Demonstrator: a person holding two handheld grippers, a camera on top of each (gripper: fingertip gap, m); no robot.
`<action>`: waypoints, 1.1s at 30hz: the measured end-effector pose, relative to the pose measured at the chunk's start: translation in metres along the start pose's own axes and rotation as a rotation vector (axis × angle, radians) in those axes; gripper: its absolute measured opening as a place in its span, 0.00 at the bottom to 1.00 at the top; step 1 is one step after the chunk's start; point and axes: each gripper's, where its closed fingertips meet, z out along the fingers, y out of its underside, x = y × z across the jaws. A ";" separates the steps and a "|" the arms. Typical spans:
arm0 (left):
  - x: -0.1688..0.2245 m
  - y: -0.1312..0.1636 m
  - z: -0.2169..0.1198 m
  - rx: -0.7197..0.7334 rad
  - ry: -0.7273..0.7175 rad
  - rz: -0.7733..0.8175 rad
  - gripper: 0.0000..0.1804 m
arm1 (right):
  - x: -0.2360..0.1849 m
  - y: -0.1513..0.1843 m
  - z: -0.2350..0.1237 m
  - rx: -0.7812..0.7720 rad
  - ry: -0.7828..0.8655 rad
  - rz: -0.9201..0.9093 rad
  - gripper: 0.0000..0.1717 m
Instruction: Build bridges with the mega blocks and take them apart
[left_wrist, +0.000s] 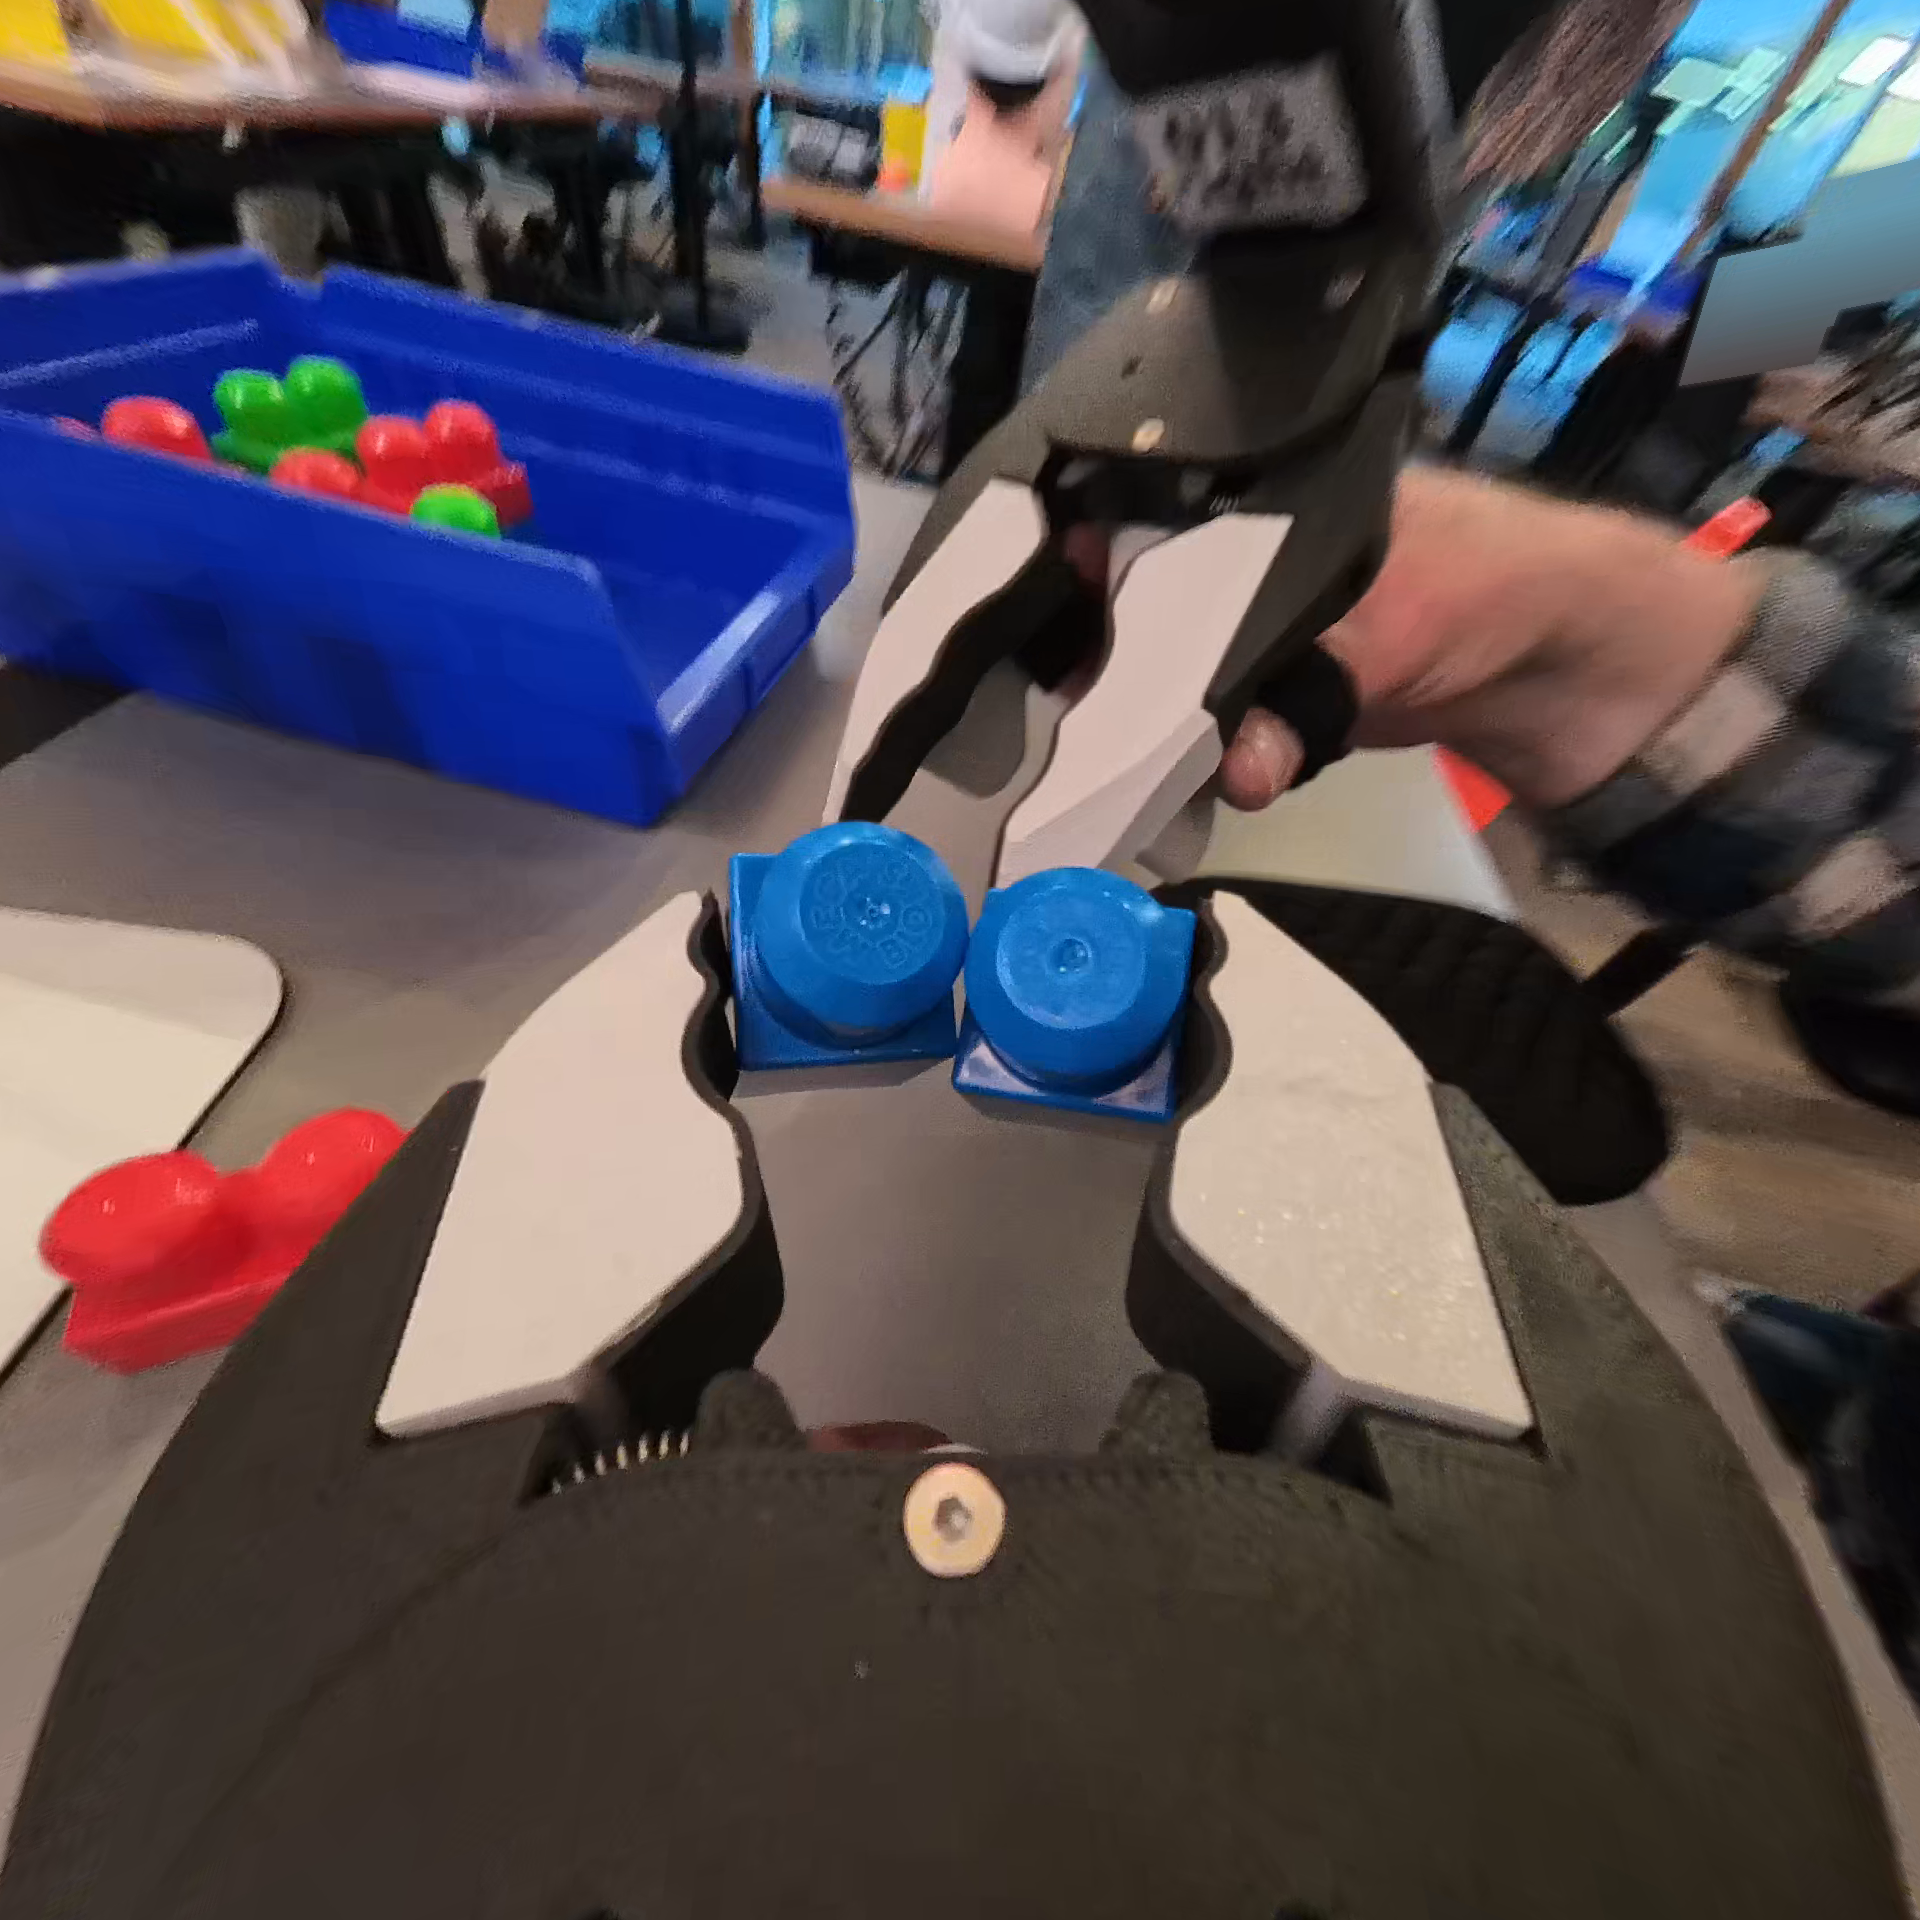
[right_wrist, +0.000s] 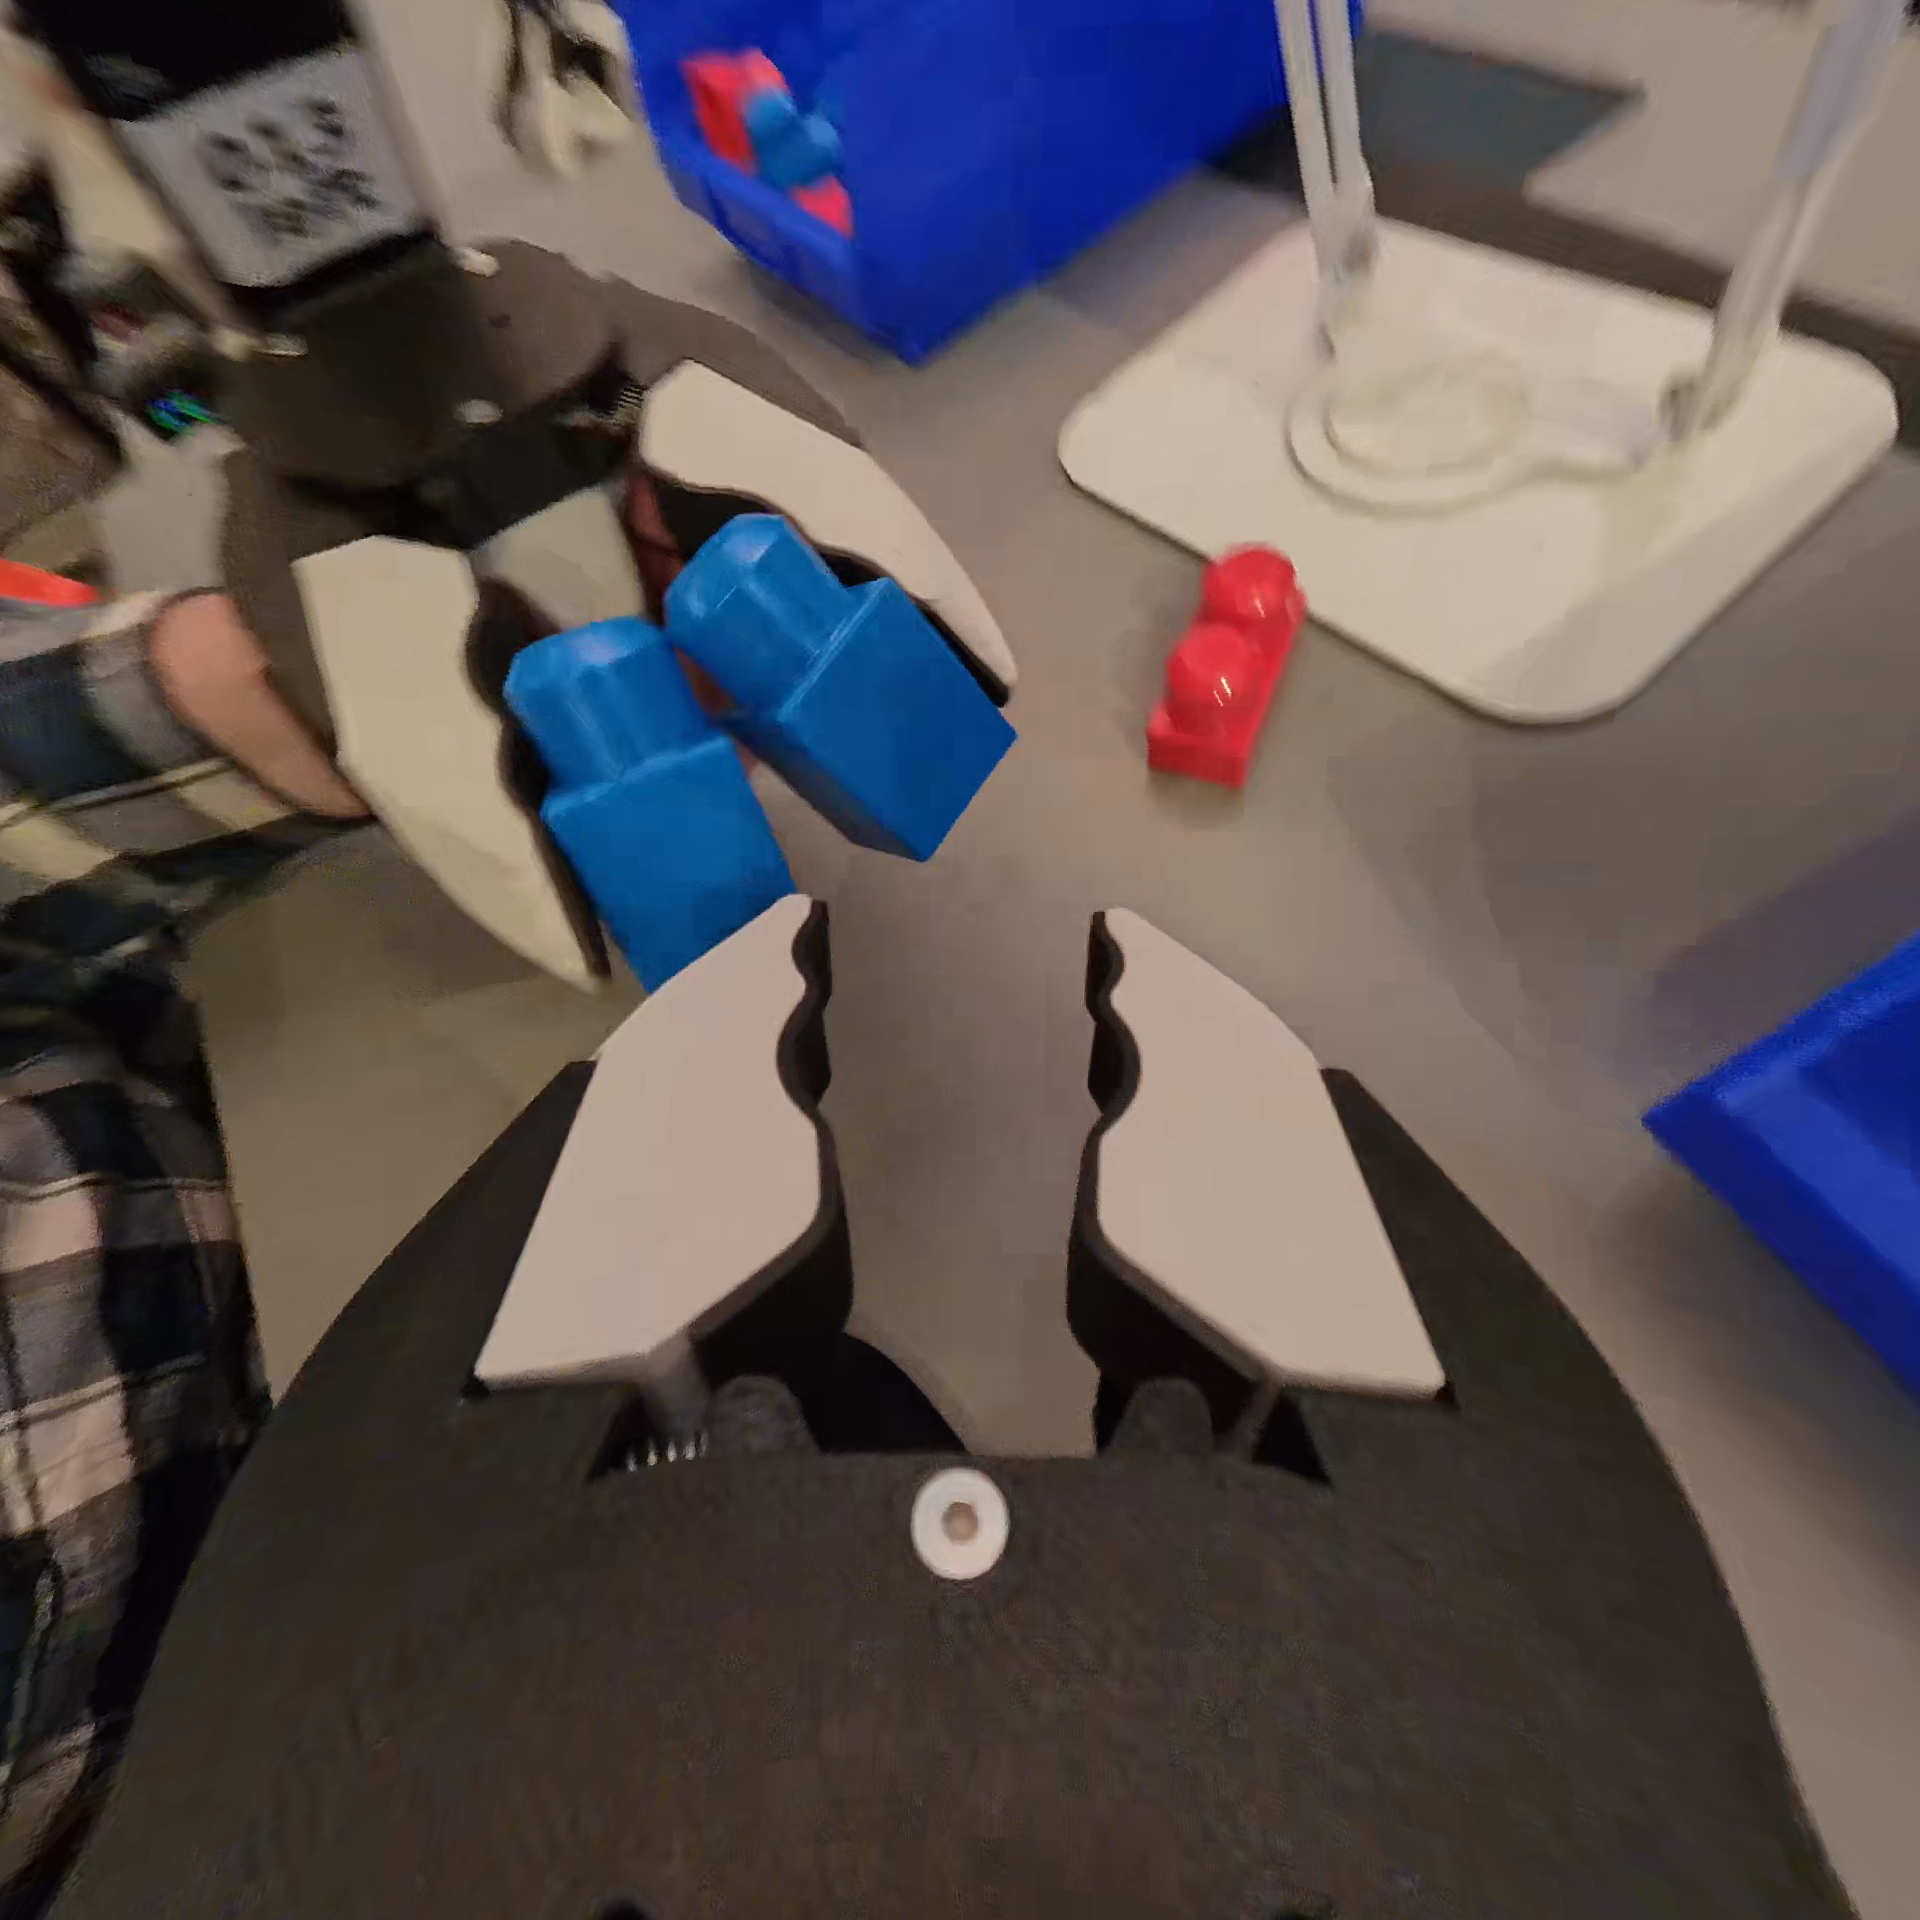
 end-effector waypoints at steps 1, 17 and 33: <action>0.003 -0.009 -0.006 0.047 0.035 -0.002 0.46 | -0.006 -0.006 -0.005 0.041 -0.036 -0.018 0.32; 0.041 -0.094 -0.051 0.446 0.359 -0.050 0.46 | -0.073 -0.074 -0.031 0.484 -0.267 -0.168 0.19; 0.046 -0.118 -0.054 0.623 0.432 -0.110 0.46 | -0.083 -0.098 -0.052 0.685 -0.311 -0.134 0.16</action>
